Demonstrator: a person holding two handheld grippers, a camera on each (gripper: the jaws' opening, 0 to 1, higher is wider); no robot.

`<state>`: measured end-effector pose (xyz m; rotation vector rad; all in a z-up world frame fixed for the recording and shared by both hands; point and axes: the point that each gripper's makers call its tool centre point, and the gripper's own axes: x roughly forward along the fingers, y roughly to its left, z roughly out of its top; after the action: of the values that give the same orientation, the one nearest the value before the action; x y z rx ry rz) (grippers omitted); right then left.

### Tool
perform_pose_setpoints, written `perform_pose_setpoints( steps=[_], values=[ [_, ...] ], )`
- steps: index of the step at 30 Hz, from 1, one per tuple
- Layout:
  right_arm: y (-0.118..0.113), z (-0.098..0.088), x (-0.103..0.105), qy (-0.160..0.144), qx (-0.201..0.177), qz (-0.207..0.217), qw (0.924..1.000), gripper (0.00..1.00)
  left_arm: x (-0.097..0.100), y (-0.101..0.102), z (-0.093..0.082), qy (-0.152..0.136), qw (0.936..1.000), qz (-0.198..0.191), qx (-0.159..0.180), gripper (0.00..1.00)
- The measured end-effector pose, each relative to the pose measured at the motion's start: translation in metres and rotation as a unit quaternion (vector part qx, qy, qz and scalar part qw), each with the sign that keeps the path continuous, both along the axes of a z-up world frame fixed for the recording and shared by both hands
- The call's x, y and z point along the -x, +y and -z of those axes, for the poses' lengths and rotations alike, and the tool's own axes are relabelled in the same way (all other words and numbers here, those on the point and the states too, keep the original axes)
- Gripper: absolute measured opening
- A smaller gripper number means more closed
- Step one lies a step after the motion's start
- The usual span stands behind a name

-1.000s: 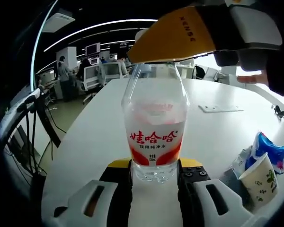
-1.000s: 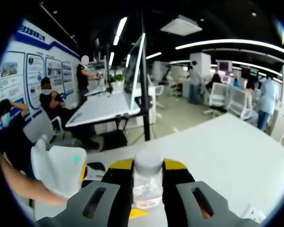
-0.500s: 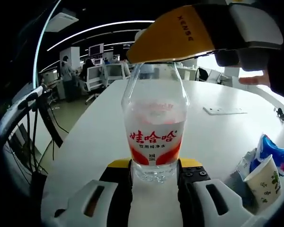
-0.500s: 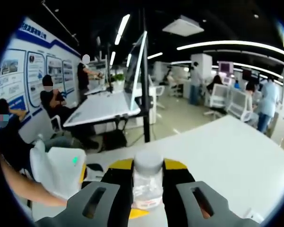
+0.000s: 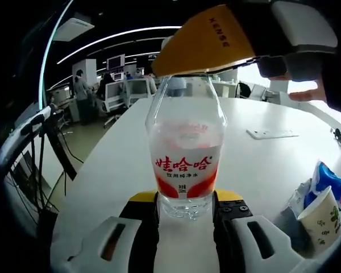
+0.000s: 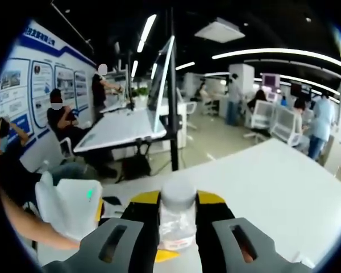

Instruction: Arrange the tabletop items into an orderly group along one side of the table until the central work area is clear of visible clutter.

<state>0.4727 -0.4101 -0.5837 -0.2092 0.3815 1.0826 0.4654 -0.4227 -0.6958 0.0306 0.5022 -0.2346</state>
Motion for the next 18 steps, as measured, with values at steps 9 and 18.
perform_pose_setpoints(
  steps=[9, 18],
  values=[
    [0.0005, 0.0006, -0.0008, 0.006, 0.001, 0.003, 1.0, 0.2, 0.0007, -0.0006, -0.0001, -0.002, 1.0, -0.005, 0.003, 0.35],
    [-0.0008, 0.0008, -0.0038, 0.009, -0.003, 0.01, 0.9999, 0.23, -0.0011, 0.001, -0.0048, -0.013, 0.9998, -0.011, 0.013, 0.36]
  ],
)
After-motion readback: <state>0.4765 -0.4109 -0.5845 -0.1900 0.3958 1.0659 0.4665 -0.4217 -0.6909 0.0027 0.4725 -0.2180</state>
